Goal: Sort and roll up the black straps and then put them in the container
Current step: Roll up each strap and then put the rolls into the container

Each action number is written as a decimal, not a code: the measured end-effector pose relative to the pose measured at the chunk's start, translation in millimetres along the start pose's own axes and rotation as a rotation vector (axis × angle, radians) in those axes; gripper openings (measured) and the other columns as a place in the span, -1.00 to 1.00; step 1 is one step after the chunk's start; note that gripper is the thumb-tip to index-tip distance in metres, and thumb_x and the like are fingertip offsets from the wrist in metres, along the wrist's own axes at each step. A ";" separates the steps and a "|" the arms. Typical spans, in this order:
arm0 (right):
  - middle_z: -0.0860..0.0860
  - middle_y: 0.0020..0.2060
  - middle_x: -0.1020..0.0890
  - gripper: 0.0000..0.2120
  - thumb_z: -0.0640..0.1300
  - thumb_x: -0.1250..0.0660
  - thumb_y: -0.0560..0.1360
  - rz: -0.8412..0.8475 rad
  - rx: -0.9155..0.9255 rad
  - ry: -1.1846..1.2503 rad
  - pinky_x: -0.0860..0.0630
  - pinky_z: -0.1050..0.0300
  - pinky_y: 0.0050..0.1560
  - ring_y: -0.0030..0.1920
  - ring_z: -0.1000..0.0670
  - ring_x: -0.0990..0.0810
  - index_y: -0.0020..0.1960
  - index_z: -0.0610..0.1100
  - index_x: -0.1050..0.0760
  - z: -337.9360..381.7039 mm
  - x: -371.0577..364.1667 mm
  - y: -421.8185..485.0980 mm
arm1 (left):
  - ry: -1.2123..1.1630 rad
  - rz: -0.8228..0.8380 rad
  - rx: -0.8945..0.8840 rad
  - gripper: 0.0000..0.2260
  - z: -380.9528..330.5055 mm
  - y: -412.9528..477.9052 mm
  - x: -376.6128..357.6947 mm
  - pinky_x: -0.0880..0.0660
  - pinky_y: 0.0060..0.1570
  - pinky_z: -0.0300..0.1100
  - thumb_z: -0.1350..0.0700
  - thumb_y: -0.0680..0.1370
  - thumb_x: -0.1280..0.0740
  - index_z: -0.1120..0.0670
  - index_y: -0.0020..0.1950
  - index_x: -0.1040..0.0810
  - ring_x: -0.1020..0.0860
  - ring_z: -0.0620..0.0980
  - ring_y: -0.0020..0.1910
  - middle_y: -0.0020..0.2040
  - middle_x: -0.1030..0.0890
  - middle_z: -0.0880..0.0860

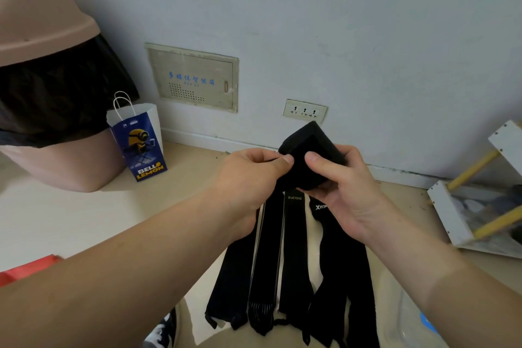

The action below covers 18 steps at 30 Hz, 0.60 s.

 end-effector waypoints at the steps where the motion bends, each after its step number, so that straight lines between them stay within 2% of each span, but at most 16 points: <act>1: -0.24 0.27 -0.65 -0.51 -0.18 -0.58 0.39 -0.006 -0.014 -0.012 -0.69 -0.31 0.16 0.13 -0.21 -0.75 0.23 -0.13 -0.46 -2.5 0.0 -0.2 | -0.005 -0.008 -0.004 -0.92 -0.2 0.2 0.5 -0.57 -0.18 -0.21 0.15 0.58 -0.51 0.12 -0.09 -0.69 -0.67 -0.02 -0.21 -0.19 -0.73 0.07; 3: -0.24 0.27 -0.64 -0.55 -0.20 -0.57 0.45 -0.014 -0.037 -0.022 -0.69 -0.30 0.17 0.12 -0.20 -0.76 0.25 -0.13 -0.45 -6.8 0.1 0.1 | 0.000 -0.025 -0.009 -0.92 -0.6 0.2 2.0 -0.55 -0.17 -0.23 0.15 0.59 -0.50 0.13 -0.08 -0.70 -0.67 -0.02 -0.19 -0.16 -0.74 0.09; 8: -0.22 0.24 -0.67 -0.53 -0.19 -0.58 0.46 -0.045 -0.029 -0.030 -0.69 -0.16 0.19 0.12 -0.13 -0.76 0.27 -0.16 -0.46 -6.0 1.0 1.9 | 0.001 -0.032 -0.022 -0.92 -1.4 -3.2 4.6 -0.63 -0.02 -0.16 0.14 0.59 -0.50 0.14 -0.02 -0.74 -0.75 0.08 -0.03 -0.09 -0.78 0.12; 10: -0.24 0.23 -0.67 -0.51 -0.19 -0.58 0.44 -0.055 -0.042 -0.016 -0.69 -0.10 0.15 0.09 -0.10 -0.76 0.28 -0.19 -0.45 -8.2 3.0 3.3 | -0.012 -0.027 -0.038 -0.84 -4.4 -5.6 3.6 -0.66 0.06 -0.10 0.07 0.61 -0.48 0.16 -0.05 -0.73 -0.76 0.11 0.00 -0.10 -0.78 0.12; 12: -0.23 0.23 -0.68 -0.37 -0.14 -0.64 0.38 -0.043 -0.077 0.025 -0.70 -0.05 0.09 0.12 -0.10 -0.76 0.34 -0.22 -0.45 -12.6 3.7 5.7 | -0.113 -0.027 -0.023 -0.73 -6.2 -6.3 3.0 -0.66 0.14 -0.03 -0.01 0.64 -0.41 0.18 -0.08 -0.71 -0.76 0.07 -0.07 -0.17 -0.76 0.09; 14: -0.22 0.27 -0.68 -0.21 -0.04 -0.70 0.32 -0.022 -0.117 0.082 -0.69 -0.06 0.11 0.20 -0.14 -0.74 0.42 -0.25 -0.46 -16.1 3.5 7.9 | -0.239 -0.009 -0.011 -0.76 -9.4 -7.3 2.0 -0.66 0.18 -0.02 0.08 0.67 -0.32 0.20 -0.01 -0.70 -0.74 0.03 -0.07 -0.15 -0.76 0.08; 16: -0.22 0.26 -0.70 -0.29 0.00 -0.65 0.40 0.007 -0.148 0.129 -0.68 -0.10 0.18 0.22 -0.15 -0.73 0.43 -0.26 -0.50 -17.6 3.5 8.0 | -0.145 0.041 -0.054 -0.81 -13.8 -6.2 -0.9 -0.64 0.22 -0.04 0.23 0.63 -0.31 0.17 0.04 -0.74 -0.73 0.04 0.02 -0.04 -0.77 0.10; 18: -0.23 0.21 -0.72 -0.46 -0.03 -0.56 0.48 0.037 -0.169 0.151 -0.65 -0.14 0.26 0.18 -0.15 -0.74 0.36 -0.27 -0.57 -18.0 1.2 5.9 | 0.040 0.055 -0.112 -0.75 -15.3 -7.1 -3.4 -0.63 0.12 -0.19 0.30 0.59 -0.33 0.05 0.03 -0.77 -0.71 -0.05 0.00 -0.03 -0.77 0.04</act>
Point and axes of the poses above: each hand's wrist, its own y-axis towards the middle knuckle, its own x-axis out of the back of the hand, z = x × y, the point moved 8 cm from there along y, towards the middle knuckle
